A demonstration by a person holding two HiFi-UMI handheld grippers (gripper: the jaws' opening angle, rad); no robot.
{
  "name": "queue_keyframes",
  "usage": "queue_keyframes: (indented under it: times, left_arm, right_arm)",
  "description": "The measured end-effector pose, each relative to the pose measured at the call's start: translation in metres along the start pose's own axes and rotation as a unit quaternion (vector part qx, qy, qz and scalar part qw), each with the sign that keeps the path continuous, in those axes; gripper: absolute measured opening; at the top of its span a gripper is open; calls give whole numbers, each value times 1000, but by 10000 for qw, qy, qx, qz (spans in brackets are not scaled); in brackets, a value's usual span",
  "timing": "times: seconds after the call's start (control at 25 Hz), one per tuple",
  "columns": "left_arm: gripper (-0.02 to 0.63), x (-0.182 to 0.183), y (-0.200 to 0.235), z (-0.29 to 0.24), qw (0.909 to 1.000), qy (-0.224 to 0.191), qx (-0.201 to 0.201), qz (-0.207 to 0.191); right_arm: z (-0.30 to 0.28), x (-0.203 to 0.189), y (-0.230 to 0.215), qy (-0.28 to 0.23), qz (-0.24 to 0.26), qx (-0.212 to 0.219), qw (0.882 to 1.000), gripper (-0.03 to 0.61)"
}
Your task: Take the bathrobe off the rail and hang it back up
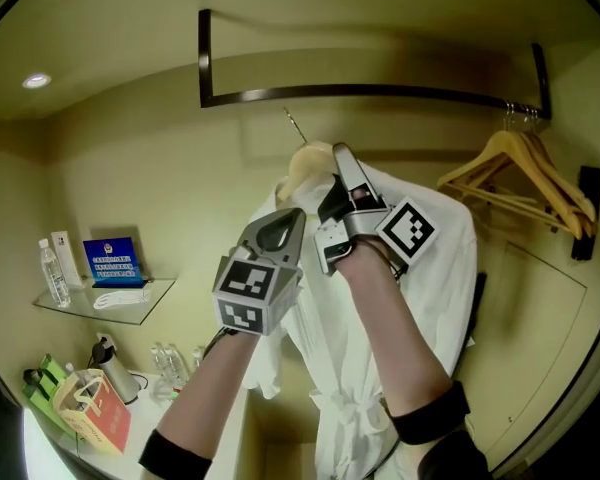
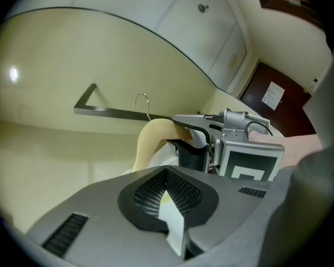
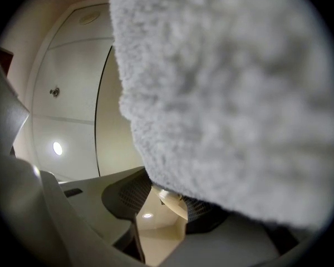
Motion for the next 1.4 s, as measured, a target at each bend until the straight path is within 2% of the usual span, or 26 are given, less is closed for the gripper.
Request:
queue_keyframes:
  times: [0.2, 0.48, 0.84, 1.04, 1.4]
  left_arm:
    - [0, 26, 11, -19, 9999, -79, 4, -150]
    - [0, 44, 28, -42, 9998, -129, 78, -135]
    - [0, 32, 32, -43, 9998, -84, 112, -157]
    - [0, 19, 33, -41, 9998, -22, 159, -113]
    - [0, 11, 42, -21, 9992, 104, 372, -121]
  right_arm:
    - [-29, 17, 1, -156, 59, -16, 9999, 195]
    - [-57, 40, -6, -334, 62, -108, 9994, 195]
    - [-49, 37, -43, -456, -121, -501, 9976, 195]
    - [-44, 30, -45, -497, -204, -442, 9976, 192]
    - [-42, 18, -47, -674, -709, -482, 9940, 195]
Point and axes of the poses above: the fingertips, and each gripper's own axes: z backward along the fingers, y to its left, x out of its top, the point moved 2 cm from there along z, backward along the fingers, and after that the axes turned 4 degrees about z, right-handed, at the moved point
